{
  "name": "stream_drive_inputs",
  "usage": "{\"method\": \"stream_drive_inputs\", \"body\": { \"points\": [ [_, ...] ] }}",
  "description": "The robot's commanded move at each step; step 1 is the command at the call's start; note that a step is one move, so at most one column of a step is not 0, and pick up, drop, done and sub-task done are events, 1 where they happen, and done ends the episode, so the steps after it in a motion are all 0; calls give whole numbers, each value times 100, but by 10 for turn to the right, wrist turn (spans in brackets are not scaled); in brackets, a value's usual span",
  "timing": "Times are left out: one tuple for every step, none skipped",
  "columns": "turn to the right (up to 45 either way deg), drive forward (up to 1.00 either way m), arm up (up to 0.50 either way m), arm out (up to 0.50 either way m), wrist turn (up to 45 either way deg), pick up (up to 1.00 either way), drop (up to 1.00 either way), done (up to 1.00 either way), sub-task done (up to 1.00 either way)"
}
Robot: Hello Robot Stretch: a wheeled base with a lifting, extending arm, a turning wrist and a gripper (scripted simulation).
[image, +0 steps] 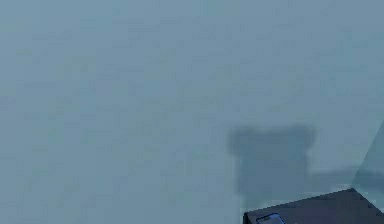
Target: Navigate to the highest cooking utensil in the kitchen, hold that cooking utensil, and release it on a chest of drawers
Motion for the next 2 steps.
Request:
{"method": "stream_drive_inputs", "body": {
  "points": [
    [0,0,-26,0,0,0,0,0,0],
    [0,0,0,0,0,0,100,0,0]
  ]
}}
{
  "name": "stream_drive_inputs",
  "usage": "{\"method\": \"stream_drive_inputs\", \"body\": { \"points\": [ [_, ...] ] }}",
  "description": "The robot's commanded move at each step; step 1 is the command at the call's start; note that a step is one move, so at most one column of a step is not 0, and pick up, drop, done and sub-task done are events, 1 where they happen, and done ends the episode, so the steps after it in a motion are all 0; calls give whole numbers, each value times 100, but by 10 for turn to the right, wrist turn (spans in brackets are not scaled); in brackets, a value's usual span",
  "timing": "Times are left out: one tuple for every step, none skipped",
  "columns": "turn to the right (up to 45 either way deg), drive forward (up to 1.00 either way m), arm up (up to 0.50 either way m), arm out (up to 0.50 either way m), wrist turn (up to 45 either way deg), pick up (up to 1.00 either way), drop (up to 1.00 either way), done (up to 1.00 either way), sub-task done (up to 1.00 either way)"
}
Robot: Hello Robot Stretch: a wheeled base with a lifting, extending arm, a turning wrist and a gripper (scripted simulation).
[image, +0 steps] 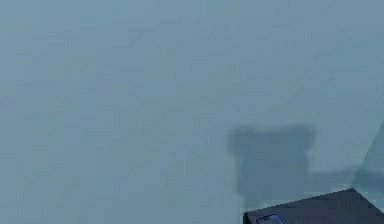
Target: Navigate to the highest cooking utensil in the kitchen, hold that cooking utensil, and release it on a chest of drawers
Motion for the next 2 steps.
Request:
{"method": "stream_drive_inputs", "body": {
  "points": [
    [0,0,0,-10,0,0,0,0,0],
    [0,0,0,0,0,0,0,100,0]
  ]
}}
